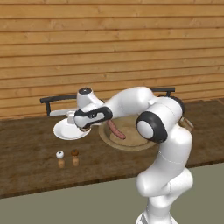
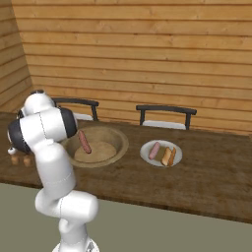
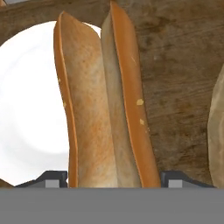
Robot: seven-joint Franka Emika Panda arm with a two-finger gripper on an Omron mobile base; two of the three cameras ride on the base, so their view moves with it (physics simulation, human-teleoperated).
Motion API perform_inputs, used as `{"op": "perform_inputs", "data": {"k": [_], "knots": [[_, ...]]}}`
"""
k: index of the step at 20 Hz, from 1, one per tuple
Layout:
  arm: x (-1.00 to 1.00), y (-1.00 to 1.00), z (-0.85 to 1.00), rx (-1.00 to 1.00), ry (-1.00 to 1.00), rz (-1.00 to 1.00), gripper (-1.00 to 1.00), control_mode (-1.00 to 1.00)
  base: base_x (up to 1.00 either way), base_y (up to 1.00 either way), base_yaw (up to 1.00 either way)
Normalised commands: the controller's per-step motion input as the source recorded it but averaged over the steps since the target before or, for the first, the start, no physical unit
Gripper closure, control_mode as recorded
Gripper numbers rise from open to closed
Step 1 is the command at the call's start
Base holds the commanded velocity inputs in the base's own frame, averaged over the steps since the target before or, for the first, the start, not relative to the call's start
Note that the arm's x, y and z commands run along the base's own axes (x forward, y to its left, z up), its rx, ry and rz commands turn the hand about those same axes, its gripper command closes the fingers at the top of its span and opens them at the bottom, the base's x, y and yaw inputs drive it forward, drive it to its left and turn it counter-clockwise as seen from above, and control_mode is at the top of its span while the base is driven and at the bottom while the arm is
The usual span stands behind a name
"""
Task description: Place one bun and one sausage from the bowl on each plate.
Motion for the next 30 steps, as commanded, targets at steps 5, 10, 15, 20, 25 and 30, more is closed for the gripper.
{"op": "perform_inputs", "data": {"k": [5,10,15,20,25,30], "knots": [[0.17,0.0,-0.14,0.0,0.0,-0.02,1.0,-1.0,0.0,0.0,0.0],[0.35,0.0,0.0,0.0,0.0,-0.04,1.0,-1.0,0.0,0.0,0.0],[0.12,0.0,-0.28,0.0,0.0,-0.03,1.0,-1.0,0.0,0.0,0.0],[0.0,0.01,-0.15,0.0,-0.01,0.0,1.0,-1.0,0.0,0.0,0.0],[0.0,0.0,0.0,0.0,0.0,0.0,1.0,-1.0,0.0,0.0,0.0],[0.0,0.0,0.0,0.0,0.0,0.0,-1.0,-1.0,0.0,0.0,0.0]]}}
